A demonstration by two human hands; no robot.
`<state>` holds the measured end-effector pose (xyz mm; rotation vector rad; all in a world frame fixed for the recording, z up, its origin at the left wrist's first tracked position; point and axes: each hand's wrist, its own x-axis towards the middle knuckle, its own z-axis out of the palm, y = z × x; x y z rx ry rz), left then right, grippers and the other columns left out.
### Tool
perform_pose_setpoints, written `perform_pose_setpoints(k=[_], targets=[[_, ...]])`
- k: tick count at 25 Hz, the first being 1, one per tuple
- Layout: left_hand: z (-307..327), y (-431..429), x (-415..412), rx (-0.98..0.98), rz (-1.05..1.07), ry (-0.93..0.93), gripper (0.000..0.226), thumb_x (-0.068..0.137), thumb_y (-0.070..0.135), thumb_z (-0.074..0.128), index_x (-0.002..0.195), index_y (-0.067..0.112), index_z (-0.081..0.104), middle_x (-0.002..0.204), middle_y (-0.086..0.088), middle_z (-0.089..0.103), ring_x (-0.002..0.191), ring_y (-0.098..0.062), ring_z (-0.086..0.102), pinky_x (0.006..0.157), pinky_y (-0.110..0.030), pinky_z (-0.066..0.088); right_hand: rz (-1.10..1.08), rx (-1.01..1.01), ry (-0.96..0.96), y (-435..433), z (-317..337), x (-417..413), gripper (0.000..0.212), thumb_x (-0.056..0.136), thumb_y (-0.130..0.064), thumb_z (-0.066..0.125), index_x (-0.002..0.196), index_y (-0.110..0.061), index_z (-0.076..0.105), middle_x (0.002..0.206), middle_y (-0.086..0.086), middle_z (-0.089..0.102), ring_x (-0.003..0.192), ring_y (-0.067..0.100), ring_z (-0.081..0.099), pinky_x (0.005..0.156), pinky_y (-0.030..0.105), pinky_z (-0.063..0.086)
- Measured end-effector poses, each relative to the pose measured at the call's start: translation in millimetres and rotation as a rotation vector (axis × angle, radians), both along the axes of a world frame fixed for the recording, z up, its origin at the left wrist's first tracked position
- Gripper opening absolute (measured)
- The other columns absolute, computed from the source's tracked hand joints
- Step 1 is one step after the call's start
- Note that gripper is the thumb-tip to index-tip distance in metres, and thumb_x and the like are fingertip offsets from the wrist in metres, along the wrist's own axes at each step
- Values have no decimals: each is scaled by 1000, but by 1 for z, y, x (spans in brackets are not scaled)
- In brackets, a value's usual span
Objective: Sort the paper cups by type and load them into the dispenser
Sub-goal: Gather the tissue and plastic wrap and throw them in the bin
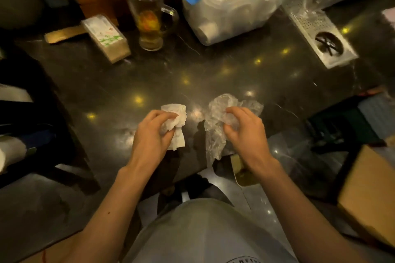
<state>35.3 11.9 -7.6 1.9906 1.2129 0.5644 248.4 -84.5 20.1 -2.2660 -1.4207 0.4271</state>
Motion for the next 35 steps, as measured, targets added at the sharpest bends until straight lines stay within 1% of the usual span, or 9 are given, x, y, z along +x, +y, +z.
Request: perform_pose_setpoints(k=[3,10,16,20,22,25,29,31,35], targets=[[6,-20,41,7,-158,-13,31,80,6,74,108,17,71,109,1,63,98,-7,56,83,-1,34,-178,4,13,-58,8,21,34,86,-17,67,120,-16,63,114,1,64,106,20,60,91,37,48],[14,-108,138,50,-396,7,30,83,13,72,112,18,70,114,3,60,100,-7,56,86,-19,42,-443,82,46,-200,0,80,32,86,-13,69,118,-15,65,113,1,65,106,15,59,93,24,41],[-8,-229,226,7,-471,96,31,86,14,69,116,16,67,120,0,60,108,-12,57,90,-21,44,-519,21,116,-329,-34,150,34,85,-15,70,119,-16,64,116,1,63,108,14,58,91,11,30],[-16,-280,257,-41,-458,141,31,88,12,65,119,13,64,122,-2,58,106,-6,50,85,-10,39,-559,-30,192,-387,-54,174,34,86,-13,69,120,-17,63,119,1,59,99,-4,41,83,-10,20],[-24,-293,267,-91,-433,164,32,88,12,63,120,11,63,125,-4,57,106,-7,48,81,-8,35,-557,-65,245,-397,-65,184,35,89,-16,67,123,-18,60,122,-1,56,102,-2,40,82,-9,19],[-45,-295,279,-179,-429,227,35,90,14,62,124,11,60,128,-4,57,107,-7,49,84,-15,39,-564,-118,283,-395,-84,193,37,91,-19,64,128,-21,56,127,-2,53,112,9,49,87,5,24],[-91,-275,297,-306,-410,262,32,90,19,63,122,15,61,120,-1,63,106,-13,59,78,-15,45,-613,-167,312,-375,-112,206,36,93,-20,62,128,-21,55,127,-2,52,104,4,45,86,9,26],[-116,-260,309,-389,-365,262,32,89,18,63,121,16,62,119,-2,65,107,-15,61,84,-25,53,-648,-186,310,-358,-130,213,36,92,-20,63,128,-20,56,127,0,53,108,10,51,87,11,29],[-182,-229,331,-527,-360,272,33,88,15,67,121,14,62,121,-4,65,112,-20,61,95,-39,53,-713,-249,373,-315,-192,224,34,93,-22,63,126,-21,56,128,0,55,105,8,50,88,14,35]])
